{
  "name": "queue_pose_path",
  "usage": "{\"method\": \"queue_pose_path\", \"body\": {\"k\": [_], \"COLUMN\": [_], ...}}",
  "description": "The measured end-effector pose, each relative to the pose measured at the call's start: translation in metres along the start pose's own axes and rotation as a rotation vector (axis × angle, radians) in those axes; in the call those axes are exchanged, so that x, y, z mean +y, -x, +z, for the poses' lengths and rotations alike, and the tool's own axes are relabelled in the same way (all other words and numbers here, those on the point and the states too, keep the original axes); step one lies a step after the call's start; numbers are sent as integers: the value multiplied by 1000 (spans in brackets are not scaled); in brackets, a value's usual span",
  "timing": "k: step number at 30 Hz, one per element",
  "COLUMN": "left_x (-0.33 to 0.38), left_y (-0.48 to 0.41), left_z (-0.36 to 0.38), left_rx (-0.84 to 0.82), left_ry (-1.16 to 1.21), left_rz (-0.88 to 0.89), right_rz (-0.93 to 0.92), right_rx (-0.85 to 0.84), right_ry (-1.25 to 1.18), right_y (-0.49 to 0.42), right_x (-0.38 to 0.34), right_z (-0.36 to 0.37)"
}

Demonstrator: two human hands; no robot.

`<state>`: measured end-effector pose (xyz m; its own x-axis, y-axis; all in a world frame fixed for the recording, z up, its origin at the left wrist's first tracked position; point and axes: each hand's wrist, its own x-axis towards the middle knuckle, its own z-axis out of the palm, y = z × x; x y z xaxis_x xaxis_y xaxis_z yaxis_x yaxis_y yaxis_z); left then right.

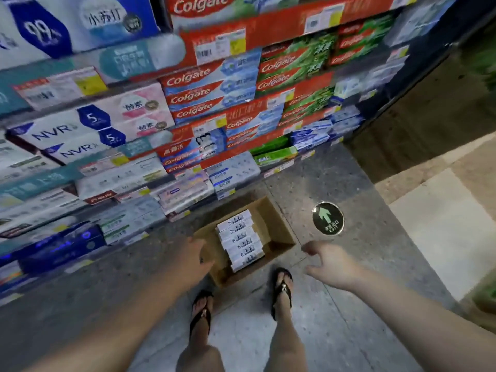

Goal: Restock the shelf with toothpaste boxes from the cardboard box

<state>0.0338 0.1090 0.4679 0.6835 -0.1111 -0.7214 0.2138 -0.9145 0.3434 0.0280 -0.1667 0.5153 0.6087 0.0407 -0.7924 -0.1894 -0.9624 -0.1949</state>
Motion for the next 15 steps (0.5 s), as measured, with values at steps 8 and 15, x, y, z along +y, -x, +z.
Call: {"method": "queue_pose_path", "body": {"k": [8, 15], "left_x": [13, 20], "left_y": [-72, -157], "left_z": [65, 136], "left_rx": [56, 154], "left_ry": [217, 291], "left_rz": [-234, -323], "right_rz": [-242, -285], "right_rx": [-113, -141], "right_ry": [182, 261], "right_y": [-157, -284], "right_x": [19, 46], "right_z": [-25, 23]}}
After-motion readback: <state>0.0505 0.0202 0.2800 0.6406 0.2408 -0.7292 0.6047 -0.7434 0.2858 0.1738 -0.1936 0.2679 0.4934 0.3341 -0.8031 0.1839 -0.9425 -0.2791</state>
